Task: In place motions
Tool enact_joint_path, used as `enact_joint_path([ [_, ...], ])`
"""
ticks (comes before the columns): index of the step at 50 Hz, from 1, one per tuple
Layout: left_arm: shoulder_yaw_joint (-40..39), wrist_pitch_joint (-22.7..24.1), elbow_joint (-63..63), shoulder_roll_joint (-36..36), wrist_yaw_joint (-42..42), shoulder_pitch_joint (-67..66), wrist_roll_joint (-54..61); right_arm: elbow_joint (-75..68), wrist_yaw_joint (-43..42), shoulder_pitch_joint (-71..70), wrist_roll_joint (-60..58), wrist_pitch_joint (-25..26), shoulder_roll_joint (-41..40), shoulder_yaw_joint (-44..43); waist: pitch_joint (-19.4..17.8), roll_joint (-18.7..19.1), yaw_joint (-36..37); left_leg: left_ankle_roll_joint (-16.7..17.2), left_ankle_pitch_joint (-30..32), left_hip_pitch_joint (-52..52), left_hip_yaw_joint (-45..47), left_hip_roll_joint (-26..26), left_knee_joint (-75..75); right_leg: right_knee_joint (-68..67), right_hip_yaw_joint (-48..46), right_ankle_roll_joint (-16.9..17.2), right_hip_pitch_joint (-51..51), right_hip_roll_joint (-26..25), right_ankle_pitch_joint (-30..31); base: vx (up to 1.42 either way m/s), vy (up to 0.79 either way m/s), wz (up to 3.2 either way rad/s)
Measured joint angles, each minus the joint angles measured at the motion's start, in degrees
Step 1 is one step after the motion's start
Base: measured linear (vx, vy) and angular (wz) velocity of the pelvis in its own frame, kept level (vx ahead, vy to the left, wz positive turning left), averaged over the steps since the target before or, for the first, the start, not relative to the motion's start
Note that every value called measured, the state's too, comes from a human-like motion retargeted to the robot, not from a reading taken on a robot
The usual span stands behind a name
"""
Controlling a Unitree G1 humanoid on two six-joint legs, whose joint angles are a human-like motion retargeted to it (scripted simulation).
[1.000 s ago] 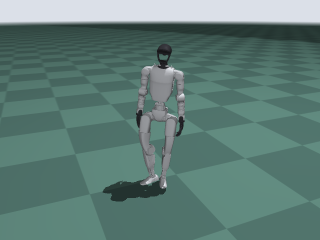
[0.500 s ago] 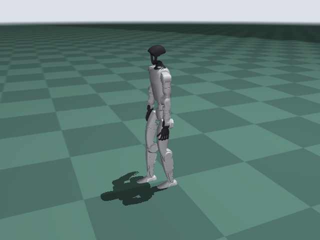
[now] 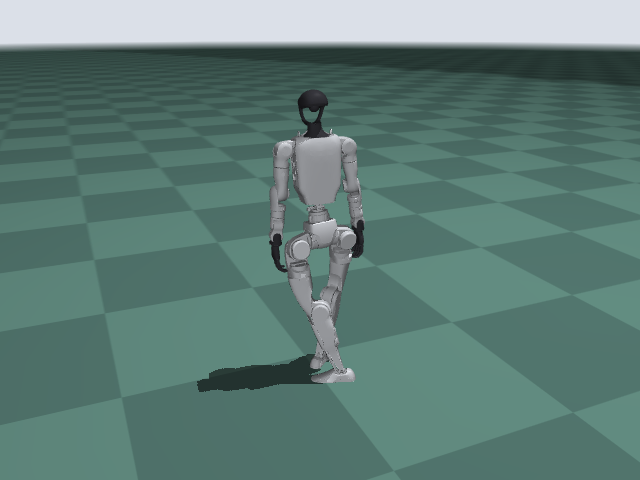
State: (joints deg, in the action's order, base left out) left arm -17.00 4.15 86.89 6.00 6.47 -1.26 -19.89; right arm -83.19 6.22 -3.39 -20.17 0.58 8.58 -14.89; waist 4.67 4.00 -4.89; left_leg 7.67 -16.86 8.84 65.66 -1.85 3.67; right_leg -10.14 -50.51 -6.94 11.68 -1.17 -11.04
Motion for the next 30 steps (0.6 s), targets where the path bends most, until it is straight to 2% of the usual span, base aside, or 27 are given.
enact_joint_path([
  [3, 1.25, 0.20, -1.13, 1.42, 1.01, -1.48, -0.10, -3.34, -0.90, 0.77, 0.66, 1.06, -0.49, -0.75, 0.17, -1.74, -0.74, -1.99, 5.29, 2.66, -1.08, 0.72, 2.93, 1.06, 4.01, 0.28, -1.40, 0.55, 0.04, 0.14, -0.16, -1.12],
  [6, 1.11, -0.80, -1.14, 2.20, -0.05, -2.13, -1.42, -6.08, -1.74, 2.19, 0.79, 1.81, -0.96, -1.29, 0.86, -6.66, 0.66, -9.43, 12.44, 3.81, -3.57, 0.48, 12.21, 2.54, 7.46, 0.92, -3.32, 4.90, 1.17, 0.23, -0.20, -1.07],
  [8, 1.11, -0.41, -1.66, 2.50, -0.37, -2.64, -0.52, -7.25, -2.08, 2.68, 0.76, 2.09, -1.21, -1.13, 0.45, -10.36, 3.31, -14.58, 14.14, 2.58, -7.41, -1.02, 21.77, 2.83, 10.06, 1.06, -4.46, 7.93, 1.76, 0.26, -0.24, -1.50],
  [9, 0.91, -0.12, -1.89, 2.57, -0.20, -2.73, 0.31, -7.51, -2.14, 2.55, 0.15, 2.36, -1.33, -1.03, -0.19, -11.53, 4.61, -15.48, 13.83, 1.05, -10.27, -2.81, 27.62, 2.76, 11.66, 1.09, -4.93, 8.82, 2.00, 0.22, -0.26, -1.61],
  [12, -0.32, 0.03, -1.69, 2.24, 0.24, -2.48, 2.09, -6.87, -1.98, 1.74, -2.34, 2.95, -1.51, -0.40, -1.83, -12.26, 7.70, -14.33, 12.56, -5.79, -21.12, -6.98, 40.46, 3.07, 15.48, 0.78, -5.85, 8.93, 2.96, 0.10, -0.10, -1.63],
  [13, -0.97, -0.10, -1.30, 1.90, 0.19, -2.23, 2.55, -6.05, -1.88, 1.24, -3.16, 2.90, -1.50, 0.21, -2.17, -11.79, 8.90, -12.85, 12.76, -9.41, -26.38, -6.86, 42.81, 3.48, 17.22, 0.50, -5.90, 8.11, 3.46, 0.03, -0.01, -1.79],
  [15, -1.56, -0.19, -0.75, 1.27, 0.07, -2.08, 3.17, -4.30, -1.71, 0.41, -4.15, 2.48, -1.38, 1.30, -2.39, -10.87, 9.24, -12.48, 12.47, -13.28, -32.41, -6.56, 43.13, 4.01, 18.69, 0.29, -6.07, 7.39, 4.16, 0.05, 0.00, -1.38],
  [20, -0.55, -0.07, -0.54, 0.49, 0.13, -2.42, 2.15, -0.27, -0.41, -1.17, -5.55, 1.33, -1.12, 2.65, -2.30, -8.91, 8.42, -14.81, 8.53, -17.85, -38.66, -6.01, 33.76, 4.35, 22.58, 0.17, -6.24, 6.21, 4.80, 0.10, 0.03, -0.91],
  [24, 2.32, -0.06, -1.04, 0.87, 0.19, -2.39, -0.24, 0.66, -0.50, -1.05, -4.65, 0.87, -1.35, 2.56, -2.80, -6.35, 10.45, -12.29, 10.72, -19.56, -55.50, -0.41, 17.15, 3.95, 26.36, 0.02, -7.70, 3.06, 4.50, 0.16, 0.06, -1.08],
  [26, 2.91, 0.01, -1.58, 0.92, 0.20, -2.62, -1.08, 0.18, -0.40, -0.47, -4.34, 0.88, -1.25, 2.48, -2.75, -4.89, 12.40, -10.13, 15.58, -18.52, -64.19, 2.20, 8.83, 3.11, 28.87, 0.02, -8.50, 1.14, 3.99, 0.28, 0.11, -1.24],
  [27, 2.92, 0.06, -1.84, 0.82, 0.24, -2.90, -1.21, -0.20, -0.30, -0.04, -4.44, 0.95, -1.13, 2.52, -2.47, -4.47, 12.62, -9.16, 17.27, -17.91, -66.18, 2.86, 6.84, 2.59, 29.59, 0.18, -8.83, 0.81, 3.71, 0.34, 0.14, -0.59],
  [28, 2.69, 0.10, -2.03, 0.58, 0.38, -3.29, -1.09, -0.70, -0.21, 0.49, -4.72, 1.10, -0.94, 2.68, -1.96, -4.55, 11.44, -8.10, 15.38, -17.70, -65.35, 2.64, 8.29, 2.03, 29.25, 0.55, -9.06, 1.52, 3.47, 0.33, 0.17, 0.01],
  [30, 1.86, -0.11, -1.86, 0.34, 0.84, -2.94, -0.50, -1.52, -0.20, 0.93, -4.97, 1.75, -0.95, 2.67, -1.36, -3.69, 8.93, -8.07, 16.32, -17.57, -59.45, -0.19, 7.00, 1.08, 27.72, 1.03, -9.16, 1.46, 3.17, 0.21, 0.15, 0.54],
])
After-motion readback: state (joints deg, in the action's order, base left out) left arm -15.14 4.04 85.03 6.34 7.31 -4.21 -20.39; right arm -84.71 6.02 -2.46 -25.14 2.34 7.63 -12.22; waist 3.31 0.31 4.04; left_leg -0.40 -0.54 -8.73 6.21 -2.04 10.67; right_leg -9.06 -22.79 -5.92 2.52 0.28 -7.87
